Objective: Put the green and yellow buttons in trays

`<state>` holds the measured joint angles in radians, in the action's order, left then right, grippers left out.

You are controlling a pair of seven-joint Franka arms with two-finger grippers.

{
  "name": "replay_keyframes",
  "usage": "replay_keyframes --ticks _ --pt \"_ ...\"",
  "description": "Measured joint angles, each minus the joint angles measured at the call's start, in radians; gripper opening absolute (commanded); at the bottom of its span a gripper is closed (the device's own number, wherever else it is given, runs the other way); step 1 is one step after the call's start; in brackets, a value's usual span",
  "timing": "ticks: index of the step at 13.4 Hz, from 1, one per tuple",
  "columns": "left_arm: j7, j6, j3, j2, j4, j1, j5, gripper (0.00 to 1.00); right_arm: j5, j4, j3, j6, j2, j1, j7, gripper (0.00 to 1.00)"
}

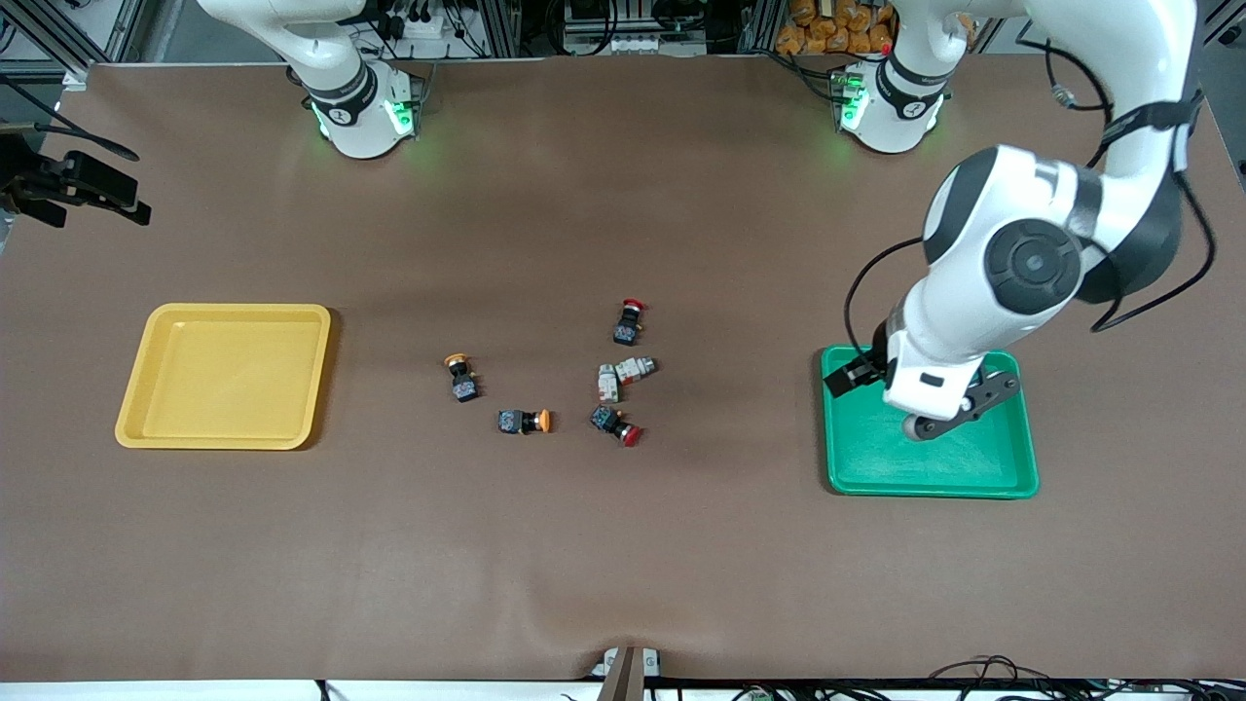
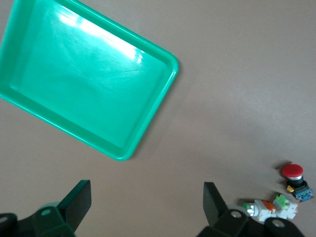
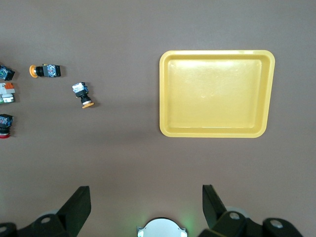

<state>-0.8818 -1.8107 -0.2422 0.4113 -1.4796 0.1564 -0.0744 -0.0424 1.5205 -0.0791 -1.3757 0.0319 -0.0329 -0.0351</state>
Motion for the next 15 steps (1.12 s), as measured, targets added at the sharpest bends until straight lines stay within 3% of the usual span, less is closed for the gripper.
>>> replay_keyframes --ticks 6,11,15 --pt "-0.167 -0.086 0.000 0.062 -0.022 0.027 -0.001 1.00 0.000 0.007 0.005 0.049 -0.051 -0.013 -0.001 1.00" --pt "-0.311 -0.159 -0.001 0.102 -0.039 0.055 -0.001 1.00 -0.005 0.010 0.006 0.023 -0.240 -0.044 -0.001 1.00" --pt "-0.462 -0.232 -0.001 0.151 -0.044 0.087 -0.001 1.00 -0.019 -0.015 0.007 -0.135 -0.376 -0.124 0.003 1.00"
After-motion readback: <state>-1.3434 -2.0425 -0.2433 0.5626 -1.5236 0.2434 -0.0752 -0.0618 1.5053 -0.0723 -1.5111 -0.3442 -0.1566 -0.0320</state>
